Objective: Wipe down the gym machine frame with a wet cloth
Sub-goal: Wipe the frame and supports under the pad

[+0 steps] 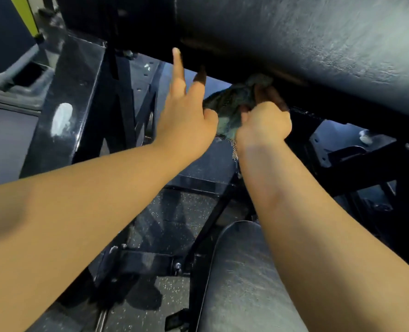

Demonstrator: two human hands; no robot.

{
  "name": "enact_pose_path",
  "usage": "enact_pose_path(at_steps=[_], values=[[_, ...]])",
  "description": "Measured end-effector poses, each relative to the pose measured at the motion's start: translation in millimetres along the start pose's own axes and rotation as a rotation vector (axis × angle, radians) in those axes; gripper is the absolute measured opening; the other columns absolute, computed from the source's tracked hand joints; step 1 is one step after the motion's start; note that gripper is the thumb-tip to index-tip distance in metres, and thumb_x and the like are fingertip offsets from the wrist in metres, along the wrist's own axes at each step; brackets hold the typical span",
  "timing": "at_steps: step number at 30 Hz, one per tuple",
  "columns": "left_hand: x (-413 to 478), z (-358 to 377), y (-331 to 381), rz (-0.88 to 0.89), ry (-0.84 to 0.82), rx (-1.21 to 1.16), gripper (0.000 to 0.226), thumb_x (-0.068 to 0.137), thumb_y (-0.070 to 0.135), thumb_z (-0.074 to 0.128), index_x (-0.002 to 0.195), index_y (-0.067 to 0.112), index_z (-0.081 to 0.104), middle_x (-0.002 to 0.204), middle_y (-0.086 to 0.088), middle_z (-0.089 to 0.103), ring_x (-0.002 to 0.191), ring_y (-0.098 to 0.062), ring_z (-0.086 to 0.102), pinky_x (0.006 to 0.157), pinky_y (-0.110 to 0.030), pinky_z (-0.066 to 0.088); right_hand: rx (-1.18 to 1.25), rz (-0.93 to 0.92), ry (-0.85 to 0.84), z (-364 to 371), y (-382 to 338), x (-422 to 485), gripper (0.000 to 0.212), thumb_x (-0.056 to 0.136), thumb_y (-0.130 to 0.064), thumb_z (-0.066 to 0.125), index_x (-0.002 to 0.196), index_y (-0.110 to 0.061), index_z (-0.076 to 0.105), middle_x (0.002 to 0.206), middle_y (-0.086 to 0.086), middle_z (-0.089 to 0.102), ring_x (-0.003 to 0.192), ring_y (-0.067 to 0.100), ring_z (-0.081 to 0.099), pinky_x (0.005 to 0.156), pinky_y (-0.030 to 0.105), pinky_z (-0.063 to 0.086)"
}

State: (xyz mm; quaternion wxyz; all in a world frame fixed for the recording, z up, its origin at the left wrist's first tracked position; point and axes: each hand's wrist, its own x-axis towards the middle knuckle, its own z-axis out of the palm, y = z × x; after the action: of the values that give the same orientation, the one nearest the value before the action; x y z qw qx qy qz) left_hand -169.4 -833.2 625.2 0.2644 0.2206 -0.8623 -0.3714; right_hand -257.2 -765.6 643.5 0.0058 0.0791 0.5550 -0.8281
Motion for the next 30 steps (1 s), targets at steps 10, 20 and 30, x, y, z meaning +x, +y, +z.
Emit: enact_pose_path(at_steps=[10, 20, 30], values=[[-9.7, 108.5, 41.0, 0.000, -0.036, -0.107, 0.056, 0.092, 0.008, 0.045, 0.145, 0.015, 0.028, 0.154, -0.004, 0.004, 0.113, -0.032, 0.050, 0.062, -0.017, 0.033, -0.250, -0.401, 0.162, -90.9, -33.9, 78.8, 0.032, 0.086, 0.009, 0.044, 0.100, -0.012, 0.064, 0.096, 0.004, 0.063, 0.074, 0.006, 0.059, 0.061, 0.013, 0.046], [-16.4, 146.5, 20.9, -0.176, -0.251, -0.506, 0.054, 0.097, 0.006, 0.034, 0.146, 0.028, 0.032, 0.144, 0.012, 0.032, 0.128, -0.003, 0.033, 0.102, -0.019, 0.026, -0.784, -0.736, -0.141, -129.6, 34.0, 90.9, 0.017, 0.089, -0.007, 0.053, 0.098, -0.005, 0.067, 0.089, -0.007, 0.043, 0.086, 0.011, 0.041, 0.072, 0.002, 0.033], [-62.7, 167.5, 3.5, -0.484, -0.411, -0.493, 0.057, 0.093, 0.024, 0.051, 0.145, 0.029, 0.028, 0.138, 0.001, 0.040, 0.116, -0.014, 0.049, 0.079, -0.019, 0.039, -0.834, -0.156, -0.303, -181.4, 68.9, 62.2, 0.012, 0.089, -0.013, 0.064, 0.085, -0.024, 0.066, 0.093, 0.001, 0.063, 0.085, 0.019, 0.062, 0.079, 0.031, 0.052]])
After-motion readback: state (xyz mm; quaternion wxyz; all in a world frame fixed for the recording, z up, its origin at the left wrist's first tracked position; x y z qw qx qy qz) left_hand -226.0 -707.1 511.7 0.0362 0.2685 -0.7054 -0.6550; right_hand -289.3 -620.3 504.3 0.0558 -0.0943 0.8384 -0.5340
